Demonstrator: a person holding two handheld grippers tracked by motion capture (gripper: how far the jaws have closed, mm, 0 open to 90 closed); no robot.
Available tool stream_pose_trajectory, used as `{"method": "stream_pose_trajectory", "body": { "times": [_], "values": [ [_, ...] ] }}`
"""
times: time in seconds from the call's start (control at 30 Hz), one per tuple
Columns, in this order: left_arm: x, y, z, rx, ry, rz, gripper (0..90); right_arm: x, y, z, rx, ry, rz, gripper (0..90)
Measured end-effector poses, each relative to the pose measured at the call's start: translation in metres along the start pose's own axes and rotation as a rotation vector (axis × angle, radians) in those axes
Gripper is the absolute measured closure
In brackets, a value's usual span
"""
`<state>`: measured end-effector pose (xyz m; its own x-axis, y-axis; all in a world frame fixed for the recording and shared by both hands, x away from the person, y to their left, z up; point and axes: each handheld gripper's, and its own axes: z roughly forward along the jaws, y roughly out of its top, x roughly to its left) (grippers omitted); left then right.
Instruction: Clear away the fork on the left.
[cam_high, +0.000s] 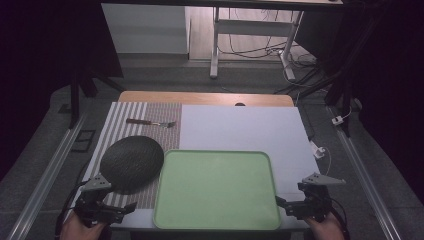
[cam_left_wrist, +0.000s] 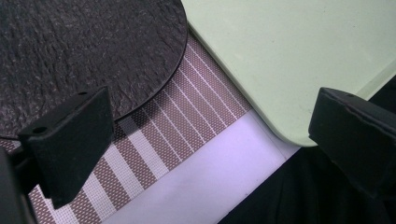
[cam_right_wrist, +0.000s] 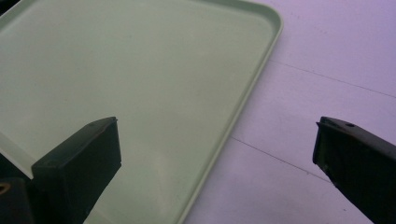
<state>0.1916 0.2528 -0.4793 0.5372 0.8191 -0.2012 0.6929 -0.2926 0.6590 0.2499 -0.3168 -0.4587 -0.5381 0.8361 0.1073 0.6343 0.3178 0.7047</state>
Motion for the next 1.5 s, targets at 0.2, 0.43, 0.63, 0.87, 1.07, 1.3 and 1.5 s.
{"method": "stream_pose_trajectory", "body": {
  "times": [0.2, 0.43, 0.63, 0.87, 1.07, 1.3, 1.5],
  "values": [
    [0.0009, -0.0009, -0.0009, -0.003, 0.0, -0.012, 1.4, 0.0009, 0.0006, 0.001, 0.001, 0.003, -0.003, 1.2],
    [0.0009, 0.0004, 0.0014, 0.019, 0.018, -0.022, 0.2, 0.0001, 0.0006, 0.0011, 0.003, 0.01, 0.003, 1.3],
    [0.0003, 0.0007, 0.0015, 0.023, 0.027, -0.021, 0.0, 0.0001, 0.0006, 0.0012, 0.004, 0.009, 0.004, 1.4],
    [-0.0004, 0.0006, 0.0005, 0.016, 0.028, -0.015, 0.0, -0.0001, 0.0007, 0.0014, 0.007, 0.011, 0.006, 1.4],
    [0.0011, 0.0005, -0.0012, -0.003, 0.027, -0.028, 0.0, -0.0003, 0.0008, 0.0016, 0.009, 0.012, 0.006, 1.4],
    [0.0004, 0.0034, -0.0027, -0.036, 0.014, -0.013, 0.0, -0.0003, 0.0009, 0.002, 0.011, 0.012, 0.008, 1.4],
    [0.0035, 0.0057, -0.005, -0.056, -0.002, -0.019, 0.3, -0.0004, 0.0011, 0.0025, 0.013, 0.013, 0.004, 1.4]
  ]
}}
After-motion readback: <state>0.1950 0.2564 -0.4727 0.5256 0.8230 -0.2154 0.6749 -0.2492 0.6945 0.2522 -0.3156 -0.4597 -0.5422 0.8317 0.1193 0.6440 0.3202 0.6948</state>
